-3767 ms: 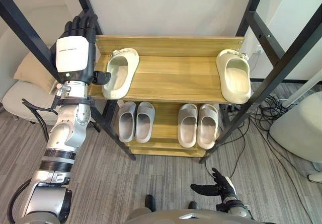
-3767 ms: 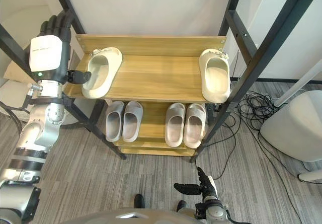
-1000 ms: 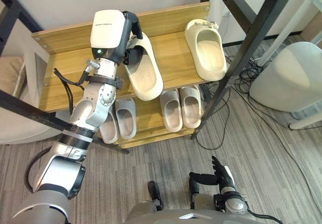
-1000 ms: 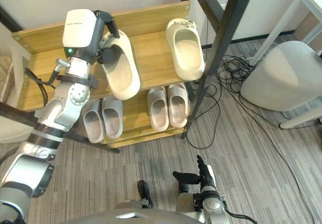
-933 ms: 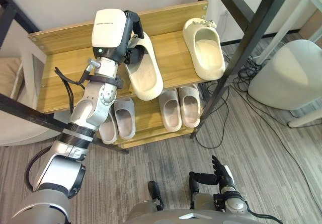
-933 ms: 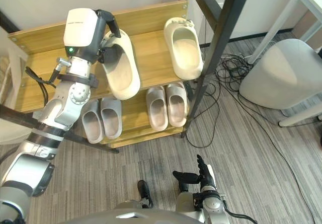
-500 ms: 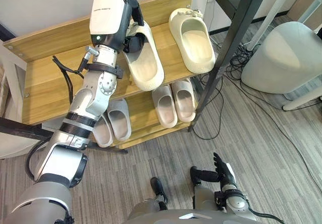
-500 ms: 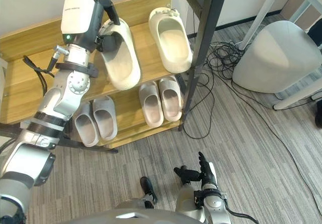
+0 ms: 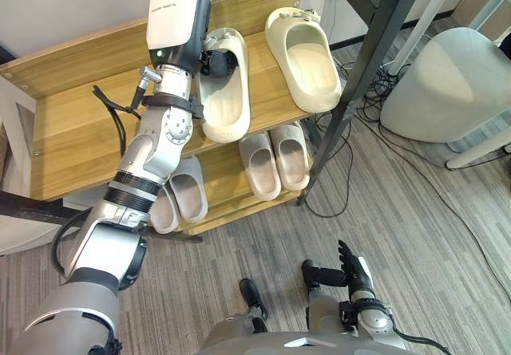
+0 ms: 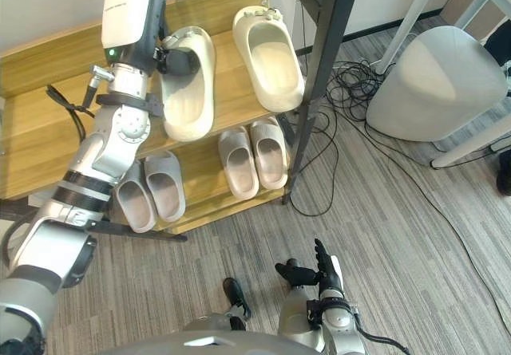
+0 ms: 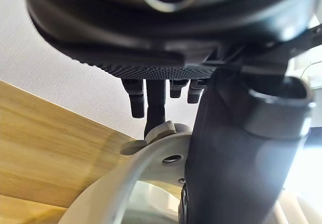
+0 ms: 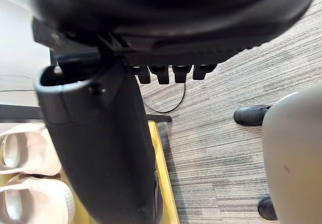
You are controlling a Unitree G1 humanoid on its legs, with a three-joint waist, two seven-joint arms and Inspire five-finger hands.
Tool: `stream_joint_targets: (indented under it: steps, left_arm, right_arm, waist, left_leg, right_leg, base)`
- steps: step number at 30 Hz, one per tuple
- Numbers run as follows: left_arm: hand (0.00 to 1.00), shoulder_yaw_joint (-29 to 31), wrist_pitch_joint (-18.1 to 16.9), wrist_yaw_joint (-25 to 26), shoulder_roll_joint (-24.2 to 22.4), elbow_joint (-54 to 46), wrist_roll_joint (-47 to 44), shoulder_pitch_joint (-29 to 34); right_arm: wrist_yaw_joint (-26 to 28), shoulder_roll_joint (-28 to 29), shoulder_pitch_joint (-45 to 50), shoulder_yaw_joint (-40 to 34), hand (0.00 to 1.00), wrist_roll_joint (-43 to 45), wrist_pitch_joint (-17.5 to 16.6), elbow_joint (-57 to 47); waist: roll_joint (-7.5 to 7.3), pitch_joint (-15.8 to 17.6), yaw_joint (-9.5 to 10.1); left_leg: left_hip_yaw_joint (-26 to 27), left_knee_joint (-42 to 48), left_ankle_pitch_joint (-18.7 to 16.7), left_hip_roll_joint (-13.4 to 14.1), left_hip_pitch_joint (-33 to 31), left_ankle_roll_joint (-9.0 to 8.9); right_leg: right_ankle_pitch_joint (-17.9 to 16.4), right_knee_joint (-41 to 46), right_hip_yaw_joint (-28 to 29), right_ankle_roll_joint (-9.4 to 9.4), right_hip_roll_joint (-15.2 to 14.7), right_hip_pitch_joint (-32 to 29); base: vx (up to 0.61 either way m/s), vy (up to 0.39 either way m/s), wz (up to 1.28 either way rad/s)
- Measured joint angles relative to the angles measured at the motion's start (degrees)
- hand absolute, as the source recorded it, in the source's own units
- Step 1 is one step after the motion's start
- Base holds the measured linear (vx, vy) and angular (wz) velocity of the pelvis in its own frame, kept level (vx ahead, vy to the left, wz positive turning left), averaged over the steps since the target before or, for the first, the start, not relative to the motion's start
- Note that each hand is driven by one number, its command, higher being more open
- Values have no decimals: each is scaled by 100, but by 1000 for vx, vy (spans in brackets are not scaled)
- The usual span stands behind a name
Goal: Organize the slippers on the shoe rack
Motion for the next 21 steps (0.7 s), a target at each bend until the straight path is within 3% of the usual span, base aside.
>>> stream_joint_targets:
  steps: [12,21]
  left_arm:
    - [100,127,-53,96,-426,-420,-372,564]
    - [100,163,-79,102,-484,-907,-446,905]
  right_arm:
    - [-18,-34,-1,11,100,0,-2,29]
    - [-27,-50,0,22,100,-3,-2,44]
  waist:
    - [27,15,84]
    - [30,14,129]
  left_leg:
    - [-140,-2,29,-93,3,46]
    - [-211,-1,41,-114,4,63]
  right_leg:
    - [-6,7,-147,11,-92,70]
    - [-41,53,-205,24,-89,81]
  base:
    - [-6,17,6]
    - [-1,10,2]
